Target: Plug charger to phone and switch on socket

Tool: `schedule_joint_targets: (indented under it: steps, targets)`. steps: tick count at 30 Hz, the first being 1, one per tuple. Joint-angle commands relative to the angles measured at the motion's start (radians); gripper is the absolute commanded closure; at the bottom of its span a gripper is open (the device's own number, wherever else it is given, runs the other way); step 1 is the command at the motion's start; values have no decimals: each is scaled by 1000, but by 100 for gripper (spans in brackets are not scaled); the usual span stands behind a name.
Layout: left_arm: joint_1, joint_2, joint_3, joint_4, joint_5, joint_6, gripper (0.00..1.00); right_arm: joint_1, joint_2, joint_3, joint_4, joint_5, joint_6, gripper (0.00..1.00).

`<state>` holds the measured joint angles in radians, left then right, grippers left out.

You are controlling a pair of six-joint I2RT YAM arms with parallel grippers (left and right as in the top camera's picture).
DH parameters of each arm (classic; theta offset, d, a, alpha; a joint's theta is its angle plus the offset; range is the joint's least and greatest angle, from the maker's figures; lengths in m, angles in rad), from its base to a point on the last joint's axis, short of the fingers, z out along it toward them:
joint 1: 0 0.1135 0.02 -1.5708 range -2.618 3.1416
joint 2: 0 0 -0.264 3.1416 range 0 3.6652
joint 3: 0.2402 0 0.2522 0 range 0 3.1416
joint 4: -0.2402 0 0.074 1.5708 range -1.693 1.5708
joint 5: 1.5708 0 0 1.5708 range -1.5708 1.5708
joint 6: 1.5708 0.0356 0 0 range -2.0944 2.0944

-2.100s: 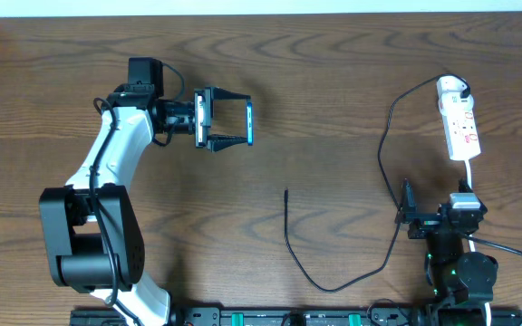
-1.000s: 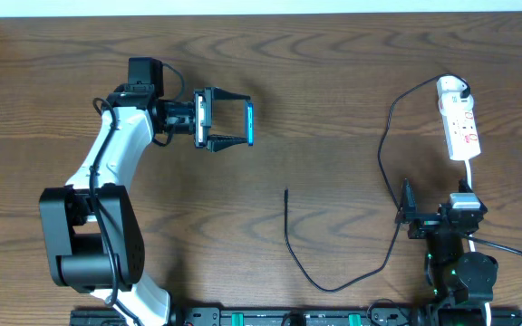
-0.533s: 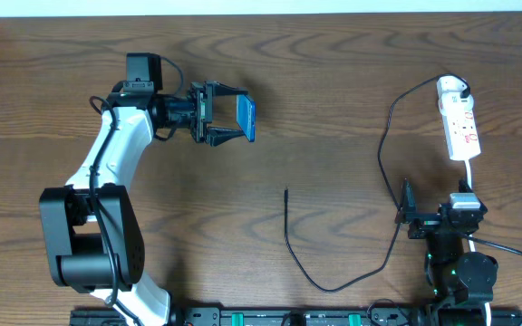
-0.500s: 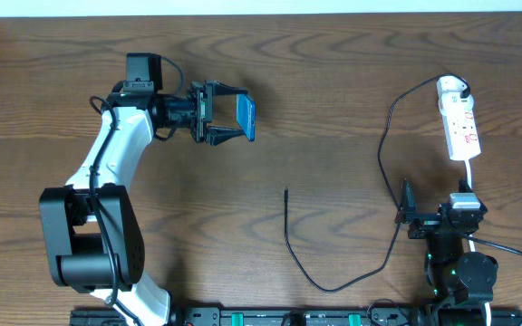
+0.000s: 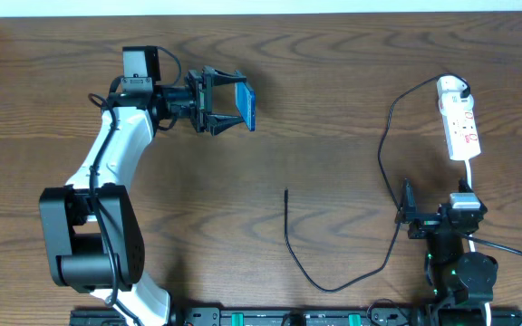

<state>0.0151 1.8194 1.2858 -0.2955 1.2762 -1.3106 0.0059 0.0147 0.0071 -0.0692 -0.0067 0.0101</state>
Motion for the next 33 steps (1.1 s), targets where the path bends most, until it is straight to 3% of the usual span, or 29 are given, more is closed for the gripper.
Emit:
schedule_joint_targets:
  steps: [1, 6, 16, 21, 24, 33]
  targets:
    - [2, -26, 4, 42, 28, -72, 93, -5, -5, -2, 18, 1, -15, 1]
    - [2, -26, 4, 56, 27, -79, 92, -5, -5, -2, 35, 49, -26, 1]
    - [2, -26, 4, 56, 27, -79, 93, -5, -5, 0, 247, 18, 23, 1]
    - [2, -26, 4, 56, 27, -79, 92, -5, 28, 47, 252, -26, 23, 1]
    - [2, -26, 4, 70, 27, -79, 93, -5, 97, 103, 252, -46, 22, 1]
    - [2, -26, 4, 100, 1, -79, 93, -5, 523, 397, 215, -207, 19, 1]
